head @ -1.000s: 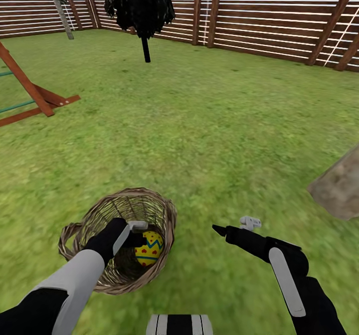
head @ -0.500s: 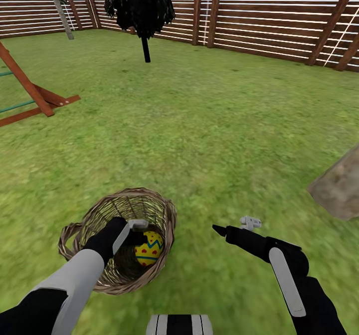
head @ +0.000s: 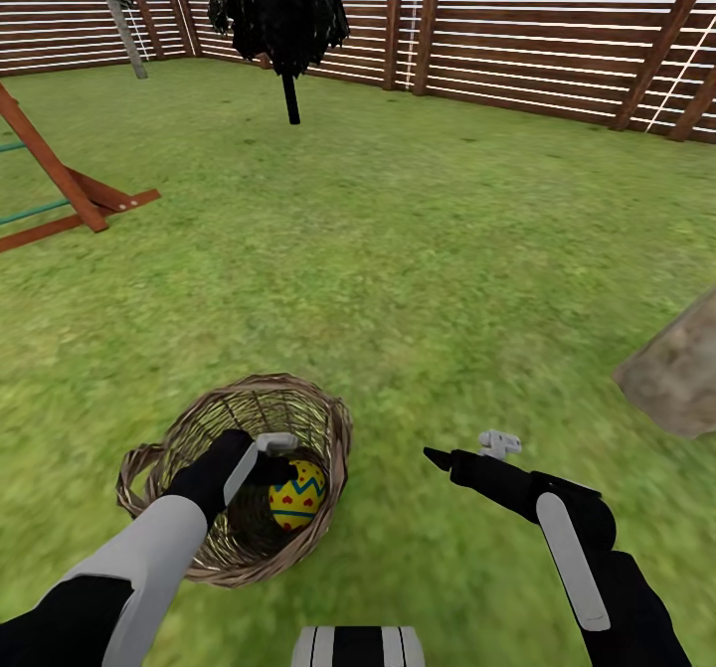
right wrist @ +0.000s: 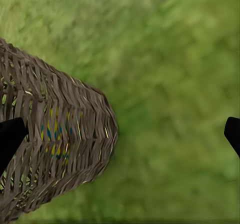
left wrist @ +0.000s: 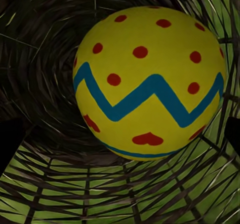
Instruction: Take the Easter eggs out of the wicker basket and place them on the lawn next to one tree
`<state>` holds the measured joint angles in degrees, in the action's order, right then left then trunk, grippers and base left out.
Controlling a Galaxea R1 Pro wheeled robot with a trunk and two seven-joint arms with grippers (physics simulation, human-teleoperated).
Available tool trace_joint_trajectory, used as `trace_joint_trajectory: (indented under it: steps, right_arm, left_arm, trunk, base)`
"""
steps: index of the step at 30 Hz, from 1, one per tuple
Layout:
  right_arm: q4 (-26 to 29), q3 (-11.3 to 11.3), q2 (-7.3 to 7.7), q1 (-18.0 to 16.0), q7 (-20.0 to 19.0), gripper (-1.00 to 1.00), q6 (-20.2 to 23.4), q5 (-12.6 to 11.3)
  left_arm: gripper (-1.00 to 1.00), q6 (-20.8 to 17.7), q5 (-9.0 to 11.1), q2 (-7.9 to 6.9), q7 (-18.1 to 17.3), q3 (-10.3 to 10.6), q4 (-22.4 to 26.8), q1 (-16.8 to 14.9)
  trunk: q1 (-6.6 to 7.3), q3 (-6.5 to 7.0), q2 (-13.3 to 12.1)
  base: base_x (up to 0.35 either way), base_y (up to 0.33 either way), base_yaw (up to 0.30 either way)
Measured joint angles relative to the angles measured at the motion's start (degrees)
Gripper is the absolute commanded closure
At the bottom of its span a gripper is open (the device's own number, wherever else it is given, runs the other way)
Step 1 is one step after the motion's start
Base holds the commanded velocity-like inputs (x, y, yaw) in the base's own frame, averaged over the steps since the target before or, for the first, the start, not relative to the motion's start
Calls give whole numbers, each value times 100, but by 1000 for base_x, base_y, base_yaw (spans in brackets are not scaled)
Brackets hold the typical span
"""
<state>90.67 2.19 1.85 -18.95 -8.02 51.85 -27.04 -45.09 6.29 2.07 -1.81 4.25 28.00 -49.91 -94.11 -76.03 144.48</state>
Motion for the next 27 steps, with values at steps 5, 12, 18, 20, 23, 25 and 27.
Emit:
trace_joint_trajectory:
  steps: [5,12,18,20,23,25,27]
  right_arm:
    - [0,0,0,0,0,-100,-1,0]
    - [0,0,0,0,0,-100,0,0]
    - [0,0,1,0,1,-100,0,0]
    - [0,0,1,0,0,-100,0,0]
    - [0,0,1,0,0,-100,0,0]
    - [0,0,1,0,0,-100,0,0]
    - [0,0,1,0,0,-100,0,2]
  left_arm:
    - [-100,-9,7,0,-28,2,-3,0]
    - [-100,-38,1,0,-358,3,-3,0]
    - [-100,-44,1,0,-452,4,-3,0]
    - [-100,-43,1,0,-459,4,-3,0]
    - [-100,-39,0,0,-463,4,-5,0]
    - [-100,-33,0,0,-463,4,-4,0]
    - [-100,-22,-1,0,-461,4,-4,0]
  trunk:
    - [0,0,0]
    - [0,0,0]
    - [0,0,0]
    - [0,0,0]
    - [0,0,0]
    - [0,0,0]
    - [-3,-21,1]
  base:
    - [0,0,0]
    - [0,0,0]
    - [0,0,0]
    - [0,0,0]
    - [0,0,0]
    - [0,0,0]
    - [0,0,0]
